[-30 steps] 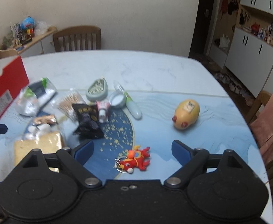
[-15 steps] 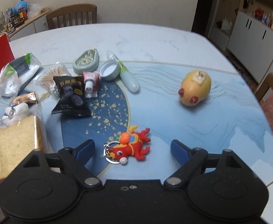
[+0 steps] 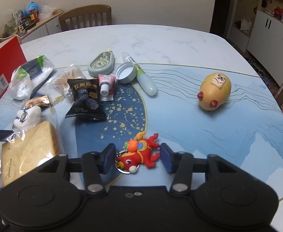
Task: Organize objects
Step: 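Close the left gripper on the bread bag while the right grasps the fish keychain, then carry the bread bag and fish keychain with both grippers into the red box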
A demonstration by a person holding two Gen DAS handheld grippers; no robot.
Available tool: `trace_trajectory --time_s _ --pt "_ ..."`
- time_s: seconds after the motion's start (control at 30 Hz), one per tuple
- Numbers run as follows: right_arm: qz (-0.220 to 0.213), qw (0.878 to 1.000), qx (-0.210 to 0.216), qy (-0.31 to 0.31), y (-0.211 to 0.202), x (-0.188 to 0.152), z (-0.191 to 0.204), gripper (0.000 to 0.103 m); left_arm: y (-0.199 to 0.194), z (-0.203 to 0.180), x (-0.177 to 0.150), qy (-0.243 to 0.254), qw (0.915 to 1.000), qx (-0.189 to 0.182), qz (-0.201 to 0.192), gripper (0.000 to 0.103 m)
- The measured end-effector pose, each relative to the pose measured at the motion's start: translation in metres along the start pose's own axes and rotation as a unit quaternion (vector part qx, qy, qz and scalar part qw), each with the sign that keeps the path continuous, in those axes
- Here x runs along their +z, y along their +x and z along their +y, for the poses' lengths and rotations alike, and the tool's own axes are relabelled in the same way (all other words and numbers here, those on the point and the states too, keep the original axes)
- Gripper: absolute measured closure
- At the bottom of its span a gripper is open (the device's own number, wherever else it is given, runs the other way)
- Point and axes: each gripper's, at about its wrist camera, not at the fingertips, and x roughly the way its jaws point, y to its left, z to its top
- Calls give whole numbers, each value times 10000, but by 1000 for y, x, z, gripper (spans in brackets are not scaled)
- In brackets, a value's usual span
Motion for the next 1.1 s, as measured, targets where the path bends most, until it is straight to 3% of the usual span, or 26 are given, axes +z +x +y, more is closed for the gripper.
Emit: trace_trajectory --time_s 0.03,0.07,0.3,0.67,1.1 --pt "2 10000 19 -11 -1 -1 0 55 -1 0 0 -51 10000 8 6 21" --pt "4 10000 29 -25 -2 -2 -1 65 -2 0 0 -101 9999 14 10 22" --pt "-40 9999 100 -123 -19 -10 -3 65 -13 -4 -4 -457 9989 127 2 25" --pt "-440 9972 594 -110 -69 -6 0 66 -56 0 -6 -993 9935 468 -292 25" --pt "-659 9899 1019 -731 -111 39 62 65 -110 56 -4 -1393 9851 814 -601 25"
